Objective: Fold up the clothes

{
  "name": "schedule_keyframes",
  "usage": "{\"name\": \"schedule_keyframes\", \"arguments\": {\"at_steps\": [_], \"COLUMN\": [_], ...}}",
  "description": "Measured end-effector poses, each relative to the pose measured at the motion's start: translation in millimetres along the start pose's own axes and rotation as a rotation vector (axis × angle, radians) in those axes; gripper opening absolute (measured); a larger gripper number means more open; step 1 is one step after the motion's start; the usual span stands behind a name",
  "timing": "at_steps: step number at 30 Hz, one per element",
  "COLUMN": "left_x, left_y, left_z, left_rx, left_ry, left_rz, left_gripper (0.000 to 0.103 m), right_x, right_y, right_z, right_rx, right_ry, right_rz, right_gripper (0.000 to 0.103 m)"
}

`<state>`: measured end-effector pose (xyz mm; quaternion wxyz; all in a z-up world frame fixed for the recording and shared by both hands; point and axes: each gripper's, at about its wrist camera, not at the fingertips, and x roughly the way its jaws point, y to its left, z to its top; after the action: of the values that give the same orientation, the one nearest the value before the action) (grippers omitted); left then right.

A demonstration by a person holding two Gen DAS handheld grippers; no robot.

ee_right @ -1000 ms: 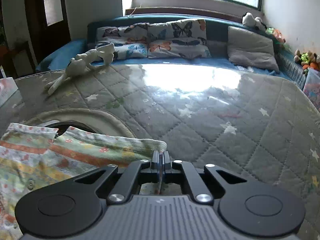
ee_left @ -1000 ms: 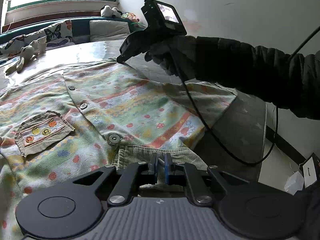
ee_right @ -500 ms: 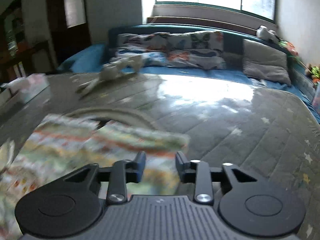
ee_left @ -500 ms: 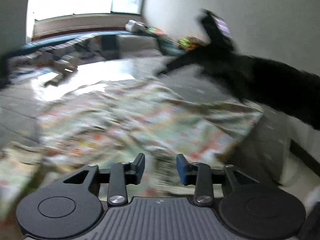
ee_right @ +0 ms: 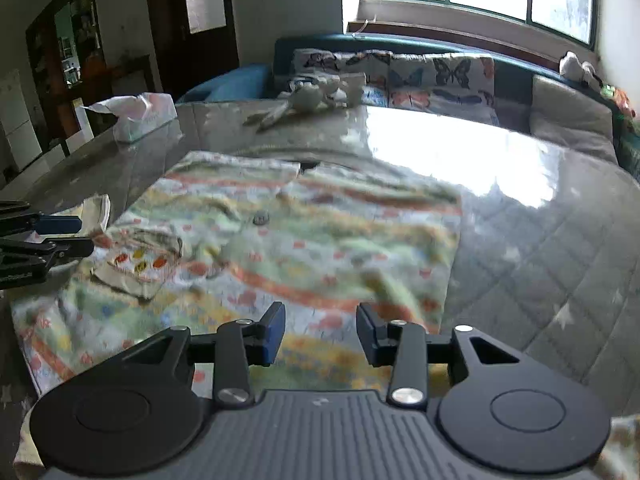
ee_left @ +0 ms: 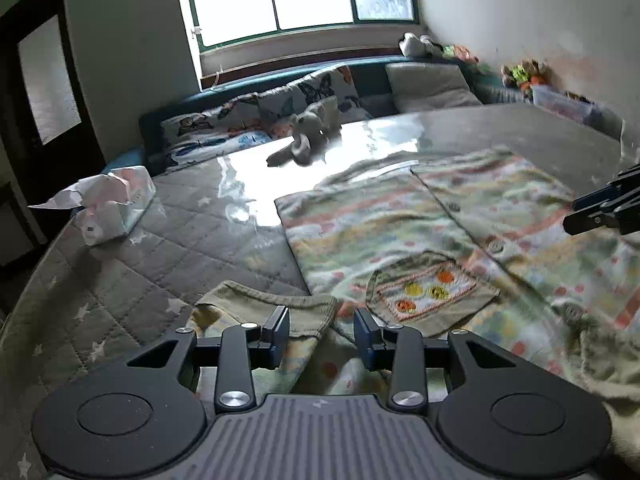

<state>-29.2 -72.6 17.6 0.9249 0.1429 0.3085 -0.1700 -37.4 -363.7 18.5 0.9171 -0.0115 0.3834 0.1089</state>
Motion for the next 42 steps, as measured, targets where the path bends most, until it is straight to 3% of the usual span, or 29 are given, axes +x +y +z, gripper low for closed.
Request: {"name": "schedule_keyframes", "arguments": {"at_steps": [2, 6, 11, 18, 21, 25, 28, 32, 36, 42], "left_x": [2.8, -2.6, -27.9, -83.3, -102.5, -103.1, -96.9, -96.7, -103.5, -82.1], "left_y": [1.0, 8.5, 37.6, 90.8, 113.1, 138.8, 155.9, 156.3, 136.6, 83.1], "left_z": [-1.8, -3.0, -4.5, -26.3, -46.4, -75.5, -95.3, -101.2, -83.9, -54.6], "left_rx": [0.004, -0.032, -0.167, -0.368, -0.456, -0.565, -0.665, -0.667, -0.603, -0.491], "left_ry": [0.007, -0.016, -0.087, -0.197, -0.210, -0.142, -0.081, -0.040, -0.079, -0.084], "left_rz": [-0.008, -0.043, -0.047, 0.118, 0.209, 0.358, 0.381, 0.432, 0.378, 0.083], "left_gripper": [0.031, 0.007, 0.003, 0.003, 0.003, 0.003, 0.003, 0.003, 0.003, 0.005], "right_x": [1.2, -0.8, -2.5, -3.8, -4.5, -4.4, -4.8, -4.6, -4.3, -3.8], "right_y": [-0.8, -2.9, -2.9, 0.6, 1.8, 5.1, 7.3, 7.6, 7.5, 10.4], "right_z": [-5.4, -10.8, -12.1, -13.1, -13.6, -13.5, -13.0, -13.3, -14.0, -14.8], "right_rx": [0.018, 0.038, 0.046, 0.044, 0.043, 0.038, 0.036, 0.036, 0.039, 0.033], "right_ry": [0.010, 0.005, 0.003, 0.002, 0.002, 0.002, 0.001, 0.005, 0.007, 0.008], "right_rz": [0.000, -0.002, -0.005, -0.014, -0.014, -0.010, -0.007, -0.011, -0.013, -0.014], "right_gripper": [0.039, 0.040, 0.040, 0.040, 0.040, 0.040, 0.040, 0.040, 0.045, 0.048]}}
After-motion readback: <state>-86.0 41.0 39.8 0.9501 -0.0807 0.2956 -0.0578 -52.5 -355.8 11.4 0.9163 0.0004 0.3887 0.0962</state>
